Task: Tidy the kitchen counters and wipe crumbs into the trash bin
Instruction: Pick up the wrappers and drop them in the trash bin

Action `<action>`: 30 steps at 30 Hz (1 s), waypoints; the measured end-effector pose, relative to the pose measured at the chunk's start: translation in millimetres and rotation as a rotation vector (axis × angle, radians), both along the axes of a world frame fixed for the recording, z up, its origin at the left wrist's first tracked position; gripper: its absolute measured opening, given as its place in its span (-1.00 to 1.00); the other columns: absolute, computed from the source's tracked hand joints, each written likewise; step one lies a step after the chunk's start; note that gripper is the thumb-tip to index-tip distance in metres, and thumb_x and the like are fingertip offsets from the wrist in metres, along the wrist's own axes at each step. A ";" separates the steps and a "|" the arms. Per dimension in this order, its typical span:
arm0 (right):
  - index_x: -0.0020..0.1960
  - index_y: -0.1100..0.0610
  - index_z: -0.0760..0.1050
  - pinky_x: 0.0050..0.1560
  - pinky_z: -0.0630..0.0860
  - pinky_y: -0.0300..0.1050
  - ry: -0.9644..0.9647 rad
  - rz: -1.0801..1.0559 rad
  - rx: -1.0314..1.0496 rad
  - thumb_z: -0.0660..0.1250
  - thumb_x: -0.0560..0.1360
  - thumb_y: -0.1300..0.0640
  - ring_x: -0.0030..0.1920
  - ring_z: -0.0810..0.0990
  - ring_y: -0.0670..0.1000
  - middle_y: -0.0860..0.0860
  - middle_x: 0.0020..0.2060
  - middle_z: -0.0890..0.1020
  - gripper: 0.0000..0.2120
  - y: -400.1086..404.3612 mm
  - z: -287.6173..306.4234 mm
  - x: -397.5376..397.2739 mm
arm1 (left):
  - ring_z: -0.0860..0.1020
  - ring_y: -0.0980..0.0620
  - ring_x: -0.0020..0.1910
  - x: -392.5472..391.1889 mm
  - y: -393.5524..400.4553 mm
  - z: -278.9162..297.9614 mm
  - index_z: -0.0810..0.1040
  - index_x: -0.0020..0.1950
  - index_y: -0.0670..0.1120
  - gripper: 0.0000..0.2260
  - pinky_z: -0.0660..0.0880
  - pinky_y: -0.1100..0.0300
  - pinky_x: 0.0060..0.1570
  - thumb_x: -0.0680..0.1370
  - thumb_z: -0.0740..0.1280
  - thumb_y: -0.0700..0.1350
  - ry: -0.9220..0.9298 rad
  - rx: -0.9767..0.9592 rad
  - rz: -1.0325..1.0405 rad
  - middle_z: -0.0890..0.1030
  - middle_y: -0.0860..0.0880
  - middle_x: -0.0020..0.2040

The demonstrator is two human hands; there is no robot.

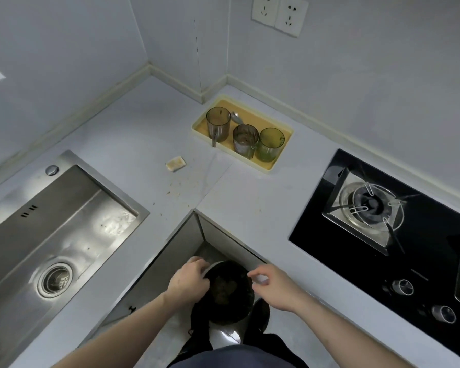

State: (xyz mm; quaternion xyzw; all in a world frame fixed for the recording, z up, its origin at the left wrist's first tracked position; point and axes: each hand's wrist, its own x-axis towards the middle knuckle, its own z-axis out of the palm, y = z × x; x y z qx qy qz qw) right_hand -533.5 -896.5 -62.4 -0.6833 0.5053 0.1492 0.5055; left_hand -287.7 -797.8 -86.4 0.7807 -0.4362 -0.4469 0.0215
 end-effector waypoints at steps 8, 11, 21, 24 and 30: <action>0.35 -0.18 0.51 0.41 0.29 -0.23 -0.030 0.027 -0.137 0.29 0.56 0.05 0.40 0.42 -0.08 -0.13 0.50 0.32 -0.63 -45.3 29.9 30.0 | 0.52 -0.08 0.31 109.3 -109.3 48.4 0.45 0.42 -0.01 -0.52 0.49 0.00 0.27 0.49 0.33 -0.10 -0.227 -0.231 -0.008 0.26 0.02 0.54; 0.40 -0.16 0.46 0.51 0.23 -0.17 -0.032 -0.004 -0.185 0.29 0.59 0.03 0.48 0.34 -0.07 -0.11 0.55 0.26 -0.61 -52.2 34.8 37.6 | 0.30 -0.17 0.49 139.0 -150.3 51.6 0.32 0.53 -0.04 -0.43 0.39 -0.06 0.39 0.51 0.31 -0.09 -0.305 -0.152 -0.065 0.11 -0.04 0.61; 0.50 -0.11 0.36 0.52 0.13 -0.25 -0.023 -0.201 -0.194 0.30 0.59 0.03 0.54 0.24 -0.07 -0.08 0.59 0.17 -0.52 -43.9 36.3 46.8 | 0.26 -0.18 0.50 190.8 -224.5 13.8 0.21 0.56 -0.14 -0.42 0.27 -0.02 0.48 0.54 0.22 -0.10 -0.343 0.030 -0.127 0.19 -0.07 0.56; 0.50 -0.10 0.37 0.50 0.10 -0.29 0.002 -0.259 -0.197 0.31 0.58 0.03 0.56 0.21 -0.07 -0.08 0.59 0.17 -0.51 -32.3 36.5 41.4 | 0.34 -0.20 0.45 188.2 -228.7 9.6 0.26 0.52 -0.15 -0.46 0.31 -0.02 0.43 0.53 0.20 -0.10 -0.363 0.027 -0.131 0.37 -0.16 0.47; 0.49 -0.11 0.37 0.47 0.25 -0.22 0.012 -0.353 -0.200 0.32 0.58 0.00 0.48 0.32 -0.08 -0.11 0.58 0.18 -0.51 -2.7 42.5 26.2 | 0.31 -0.24 0.44 150.7 -189.6 37.7 0.27 0.55 -0.17 -0.39 0.35 -0.05 0.41 0.50 0.28 -0.13 -0.303 -0.234 -0.191 0.35 -0.12 0.52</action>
